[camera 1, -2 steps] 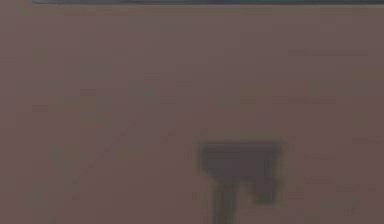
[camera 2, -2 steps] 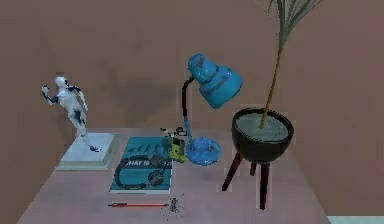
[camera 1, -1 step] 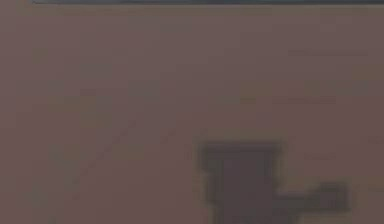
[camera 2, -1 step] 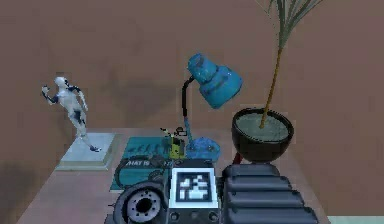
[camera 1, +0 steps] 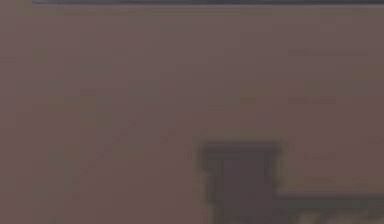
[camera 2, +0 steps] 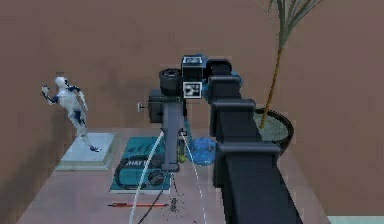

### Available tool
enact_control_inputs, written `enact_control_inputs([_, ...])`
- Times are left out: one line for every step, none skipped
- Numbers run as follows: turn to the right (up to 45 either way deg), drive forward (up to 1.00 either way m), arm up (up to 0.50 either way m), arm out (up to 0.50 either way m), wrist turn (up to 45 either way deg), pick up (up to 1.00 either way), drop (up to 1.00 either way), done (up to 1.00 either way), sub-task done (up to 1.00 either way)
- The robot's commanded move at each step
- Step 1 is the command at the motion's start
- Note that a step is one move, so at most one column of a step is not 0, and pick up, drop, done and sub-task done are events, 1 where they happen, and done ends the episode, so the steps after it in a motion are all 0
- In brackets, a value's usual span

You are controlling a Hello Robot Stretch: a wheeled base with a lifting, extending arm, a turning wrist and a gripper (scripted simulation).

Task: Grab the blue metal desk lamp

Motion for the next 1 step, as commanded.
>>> enact_control_inputs([0.0, 0.00, 0.00, 0.00, 45.0, 0.00, 0.00, 0.00, 0.00])
